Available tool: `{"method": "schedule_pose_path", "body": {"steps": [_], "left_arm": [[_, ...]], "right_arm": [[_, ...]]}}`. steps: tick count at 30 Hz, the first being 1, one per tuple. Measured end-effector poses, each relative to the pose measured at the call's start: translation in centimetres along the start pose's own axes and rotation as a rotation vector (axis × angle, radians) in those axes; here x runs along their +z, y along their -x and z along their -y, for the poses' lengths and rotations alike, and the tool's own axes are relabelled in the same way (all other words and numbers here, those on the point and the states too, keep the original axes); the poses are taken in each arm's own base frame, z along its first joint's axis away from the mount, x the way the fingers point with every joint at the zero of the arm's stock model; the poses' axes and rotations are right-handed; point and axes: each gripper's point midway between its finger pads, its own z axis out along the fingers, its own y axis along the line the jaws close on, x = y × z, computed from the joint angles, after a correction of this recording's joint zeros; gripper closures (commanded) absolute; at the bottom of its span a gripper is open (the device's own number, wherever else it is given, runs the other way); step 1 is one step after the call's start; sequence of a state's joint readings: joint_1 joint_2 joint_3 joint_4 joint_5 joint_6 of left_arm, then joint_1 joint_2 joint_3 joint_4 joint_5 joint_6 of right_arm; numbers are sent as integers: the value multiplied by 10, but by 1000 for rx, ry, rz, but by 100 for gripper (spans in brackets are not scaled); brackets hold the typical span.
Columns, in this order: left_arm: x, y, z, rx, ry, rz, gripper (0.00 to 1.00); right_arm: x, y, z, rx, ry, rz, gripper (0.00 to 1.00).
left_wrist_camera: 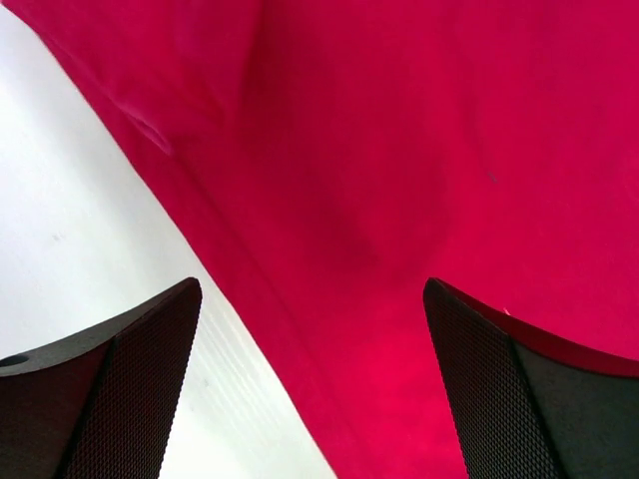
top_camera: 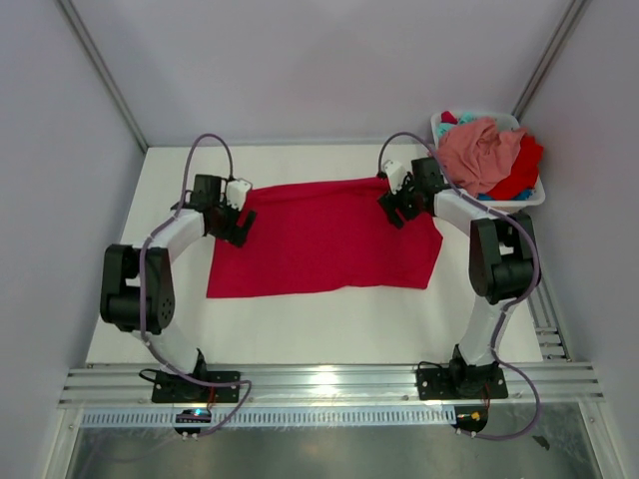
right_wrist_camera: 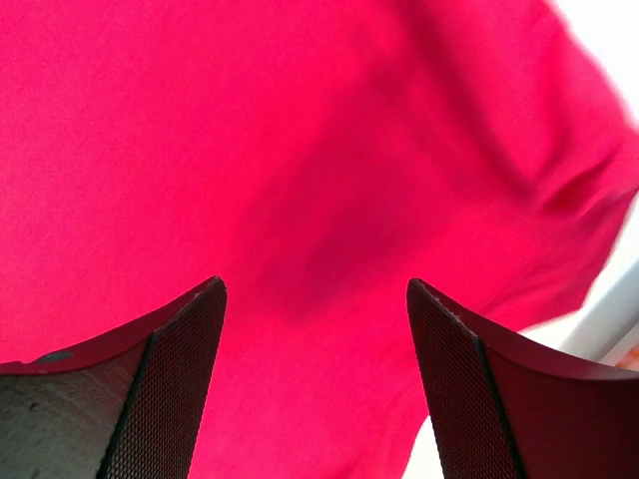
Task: Fold and stack the t-shirts
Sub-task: Fold the tshirt
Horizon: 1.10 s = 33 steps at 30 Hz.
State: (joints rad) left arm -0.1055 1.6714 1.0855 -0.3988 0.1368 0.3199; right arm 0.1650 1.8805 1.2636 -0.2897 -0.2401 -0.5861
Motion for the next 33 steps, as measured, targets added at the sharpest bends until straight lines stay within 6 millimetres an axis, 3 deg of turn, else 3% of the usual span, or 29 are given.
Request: {"method": "schedule_pose_path", "body": {"steps": [4, 12, 21, 27, 33], "left_arm": [[31, 13, -20, -57, 66, -7, 6], [70, 38, -50, -104, 157, -11, 6], [76, 48, -62, -100, 208, 10, 10], [80, 55, -66, -100, 216, 23, 19], [80, 56, -66, -103, 213, 25, 23]], "right_arm": [[21, 18, 18, 21, -60, 30, 23], [41, 21, 21, 7, -125, 24, 22], [46, 31, 36, 32, -199, 55, 22], [57, 32, 52, 56, -282, 54, 22], [55, 37, 58, 52, -339, 50, 22]]}}
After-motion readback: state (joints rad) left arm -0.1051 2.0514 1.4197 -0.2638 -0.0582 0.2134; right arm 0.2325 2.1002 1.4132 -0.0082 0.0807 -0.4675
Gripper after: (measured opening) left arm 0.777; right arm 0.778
